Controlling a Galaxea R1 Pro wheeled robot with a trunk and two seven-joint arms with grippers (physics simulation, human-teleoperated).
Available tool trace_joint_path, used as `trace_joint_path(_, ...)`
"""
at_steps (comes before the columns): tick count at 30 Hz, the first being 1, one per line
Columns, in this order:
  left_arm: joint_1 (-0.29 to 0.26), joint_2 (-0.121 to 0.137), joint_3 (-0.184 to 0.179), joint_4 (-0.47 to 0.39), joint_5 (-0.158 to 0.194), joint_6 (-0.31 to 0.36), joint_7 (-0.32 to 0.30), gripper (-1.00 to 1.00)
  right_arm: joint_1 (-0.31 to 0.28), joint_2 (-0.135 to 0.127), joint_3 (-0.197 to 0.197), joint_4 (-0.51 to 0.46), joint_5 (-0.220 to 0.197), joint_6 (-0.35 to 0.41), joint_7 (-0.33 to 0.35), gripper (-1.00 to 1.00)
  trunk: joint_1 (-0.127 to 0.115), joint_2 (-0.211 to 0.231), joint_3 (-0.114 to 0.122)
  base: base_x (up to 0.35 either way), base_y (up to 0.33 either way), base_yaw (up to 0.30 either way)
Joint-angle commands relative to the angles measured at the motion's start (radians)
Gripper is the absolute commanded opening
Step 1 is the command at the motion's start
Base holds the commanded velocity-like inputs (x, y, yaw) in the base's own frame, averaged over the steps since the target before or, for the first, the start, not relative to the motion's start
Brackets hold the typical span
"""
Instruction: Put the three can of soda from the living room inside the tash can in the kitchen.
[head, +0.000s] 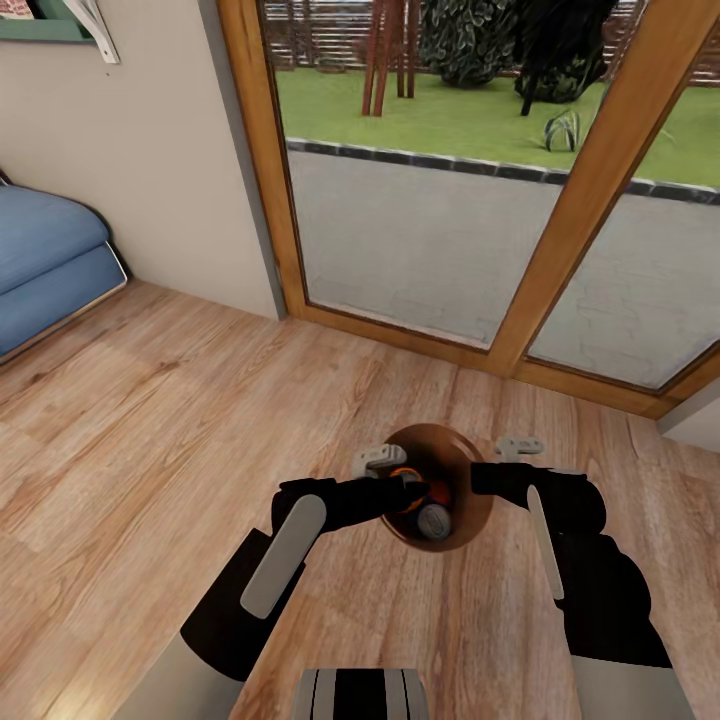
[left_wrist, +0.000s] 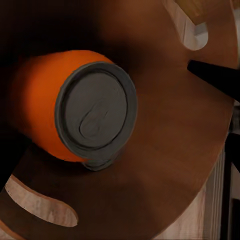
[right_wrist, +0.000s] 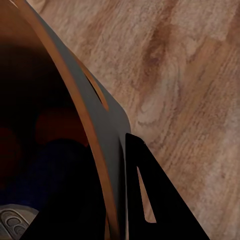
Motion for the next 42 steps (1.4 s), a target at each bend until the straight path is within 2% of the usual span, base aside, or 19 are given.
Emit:
trace_joint_path(1, 0.000, 0.000, 0.000, 0.000, -0.001, 0.003, -0.004, 1.00, 0.000, 0.000, 0.000, 0.000, -0.027, 0.002, 0.007, -1.00, 0.000, 0.000, 0.000, 0.000, 0.000, 0.000)
trace_joint_path(6, 0.000, 0.000, 0.000, -0.028, 0.006, 0.009, -0.017, 1.00, 0.000, 0.000, 0.002, 0.000, -0.027, 0.002, 0.007, -1.00, 0.000, 0.000, 0.000, 0.000, 0.000, 0.000)
trace_joint_path(10, 0.000, 0.000, 0.009, -0.097, 0.030, 0.081, -0.033, 1.00, 0.000, 0.000, 0.002, 0.000, -0.027, 0.002, 0.007, -1.00, 0.000, 0.000, 0.000, 0.000, 0.000, 0.000)
trace_joint_path(12, 0.000, 0.000, 0.032, -0.112, 0.052, 0.128, -0.091, 1.00, 0.000, 0.000, 0.002, 0.000, -0.027, 0.002, 0.007, -1.00, 0.000, 0.000, 0.000, 0.000, 0.000, 0.000)
trace_joint_path(13, 0.000, 0.012, 0.061, -0.116, 0.059, 0.145, -0.140, 1.00, 0.000, 0.000, 0.002, 0.000, -0.027, 0.002, 0.007, -1.00, 0.000, 0.000, 0.000, 0.000, 0.000, 0.000)
trace_joint_path(15, 0.000, 0.093, 0.190, -0.121, 0.070, 0.175, -0.339, 1.00, 0.000, -0.001, 0.002, 0.000, -0.027, 0.002, 0.007, -1.00, 0.000, 0.000, 0.000, 0.000, 0.000, 0.000)
trace_joint_path(16, 0.000, 0.111, 0.209, -0.121, 0.071, 0.177, -0.375, 1.00, 0.000, -0.001, 0.002, 0.000, -0.027, 0.002, 0.007, -1.00, 0.000, 0.000, 0.000, 0.000, 0.000, 0.000)
trace_joint_path(17, 0.000, 0.148, 0.241, -0.121, 0.072, 0.181, -0.449, 1.00, 0.000, -0.001, 0.002, 0.000, -0.027, 0.002, 0.007, -1.00, 0.000, 0.000, 0.000, 0.000, 0.000, 0.000)
trace_joint_path(18, 0.000, 0.204, 0.272, -0.122, 0.073, 0.183, -0.556, 1.00, 0.000, -0.001, 0.002, 0.000, -0.027, 0.002, 0.007, -1.00, 0.000, 0.000, 0.000, 0.000, 0.000, 0.000)
trace_joint_path(19, 0.000, 0.283, 0.293, -0.122, 0.073, 0.181, -0.681, 1.00, 0.000, -0.001, 0.002, 0.000, -0.027, 0.002, 0.007, -1.00, 0.000, 0.000, 0.000, 0.000, 0.000, 0.000)
trace_joint_path(20, 0.000, 0.325, 0.297, -0.121, 0.072, 0.177, -0.737, 1.00, 0.000, -0.001, 0.002, 0.000, -0.027, 0.002, 0.007, -1.00, 0.000, 0.000, 0.000, 0.000, 0.000, 0.000)
trace_joint_path(21, 0.000, 0.406, 0.299, -0.119, 0.068, 0.167, -0.839, 1.00, 0.000, -0.001, 0.002, 0.000, -0.027, 0.002, 0.007, -1.00, 0.000, 0.000, 0.000, 0.000, 0.000, 0.000)
trace_joint_path(22, 0.000, 0.424, 0.299, -0.119, 0.066, 0.162, -0.863, 1.00, 0.000, -0.001, 0.002, 0.000, -0.027, 0.002, 0.007, -1.00, 0.000, 0.000, 0.000, 0.000, 0.000, 0.000)
trace_joint_path(23, 0.000, 0.471, 0.298, -0.115, 0.059, 0.120, -0.933, 1.00, 0.000, -0.002, 0.002, 0.000, -0.027, 0.002, 0.007, -1.00, 0.000, 0.000, 0.000, 0.000, 0.000, 0.000)
trace_joint_path(25, 0.000, 0.513, 0.295, -0.111, 0.043, 0.046, -1.008, 1.00, 0.000, -0.003, 0.002, 0.000, -0.027, 0.002, 0.007, -1.00, 0.000, 0.000, 0.000, 0.000, 0.000, 0.000)
trace_joint_path(29, 0.000, 0.540, 0.293, -0.108, 0.025, -0.011, -1.100, 1.00, 0.000, -0.004, 0.002, 0.000, -0.027, 0.002, 0.007, -1.00, 0.000, 0.000, 0.000, 0.000, 0.000, 0.000)
trace_joint_path(35, -0.001, 0.547, 0.288, -0.094, 0.022, -0.019, -1.114, 1.00, 0.001, -0.005, 0.002, 0.006, -0.007, 0.002, 0.009, -1.00, 0.000, 0.000, 0.000, 0.000, 0.000, 0.000)
trace_joint_path(37, -0.001, 0.547, 0.288, -0.094, 0.022, -0.018, -1.114, 1.00, 0.001, -0.005, 0.002, 0.003, -0.001, 0.002, 0.009, -1.00, 0.000, 0.000, 0.000, 0.000, 0.000, 0.000)
trace_joint_path(42, -0.001, 0.519, 0.262, -0.066, 0.001, -0.046, -1.118, 1.00, 0.003, -0.020, 0.002, 0.010, 0.063, 0.002, 0.032, -1.00, 0.000, 0.000, 0.000, 0.000, 0.000, 0.000)
